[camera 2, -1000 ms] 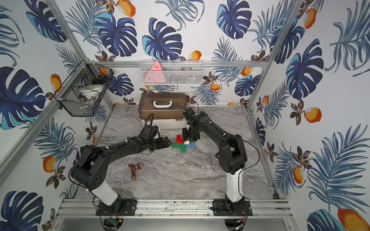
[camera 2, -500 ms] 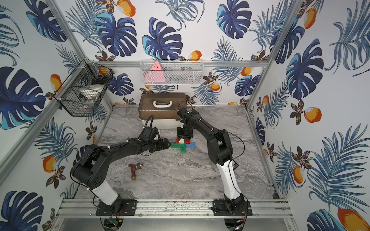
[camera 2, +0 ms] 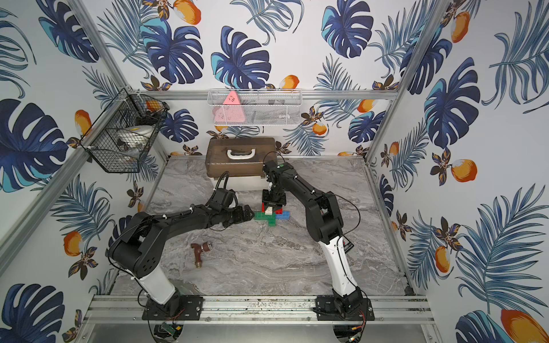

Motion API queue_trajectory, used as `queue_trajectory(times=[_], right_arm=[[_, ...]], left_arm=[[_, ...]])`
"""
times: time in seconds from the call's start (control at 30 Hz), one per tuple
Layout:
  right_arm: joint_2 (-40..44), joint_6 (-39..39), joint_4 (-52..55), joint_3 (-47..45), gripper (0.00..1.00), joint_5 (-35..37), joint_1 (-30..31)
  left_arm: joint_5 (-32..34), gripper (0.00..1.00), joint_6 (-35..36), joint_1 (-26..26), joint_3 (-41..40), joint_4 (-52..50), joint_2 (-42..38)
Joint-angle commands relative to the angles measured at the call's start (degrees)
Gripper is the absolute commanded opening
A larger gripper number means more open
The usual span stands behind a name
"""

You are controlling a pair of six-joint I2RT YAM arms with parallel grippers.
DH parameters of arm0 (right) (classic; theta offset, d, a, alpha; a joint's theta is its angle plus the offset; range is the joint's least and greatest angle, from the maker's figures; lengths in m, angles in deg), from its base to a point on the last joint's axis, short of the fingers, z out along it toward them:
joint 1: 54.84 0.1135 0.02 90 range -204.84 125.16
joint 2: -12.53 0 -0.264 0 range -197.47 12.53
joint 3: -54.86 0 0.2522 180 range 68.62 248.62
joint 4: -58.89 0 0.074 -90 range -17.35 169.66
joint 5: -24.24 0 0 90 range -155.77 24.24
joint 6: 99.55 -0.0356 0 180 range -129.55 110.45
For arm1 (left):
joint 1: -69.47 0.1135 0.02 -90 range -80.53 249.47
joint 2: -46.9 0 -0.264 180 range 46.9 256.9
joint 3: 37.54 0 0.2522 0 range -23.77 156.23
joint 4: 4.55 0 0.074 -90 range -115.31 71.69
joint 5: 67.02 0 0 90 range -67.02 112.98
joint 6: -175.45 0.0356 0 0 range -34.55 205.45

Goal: Assemble a small pinwheel with lego
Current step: Assemble the lego brick with the lego brick.

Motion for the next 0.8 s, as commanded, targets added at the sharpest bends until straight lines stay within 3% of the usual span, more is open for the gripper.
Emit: queue_trajectory(times=[0.0,0.17,0.43,0.6,0.77], right_arm=[[-1.2,-0.6,0.7,-1.0,0.36,2.6,0.4],[-3.9,0.8,4.7,1.2,0.35,10.0,3.7],[-6.8,1.4,3.7,-7.4,0.34,12.2,3.8],[-5.4,0.8,1.0,-11.4,0.37,8.6,3.8],[-0.2,-0.1,-0.8,-9.7,0.50,4.7,3.1]], left_arm=[[0.4,0.99,-0.7,0.1,0.6,0.8,0.2],[0.9,0.99,-1.0,0.0,1.5,0.0,0.1],[1.0,0.99,-0.7,0.1,1.7,-0.6,0.2],[0.0,0.99,-1.3,0.1,1.7,0.1,1.1],[-1.3,0.97,-1.6,-0.6,-0.4,1.4,-0.9]])
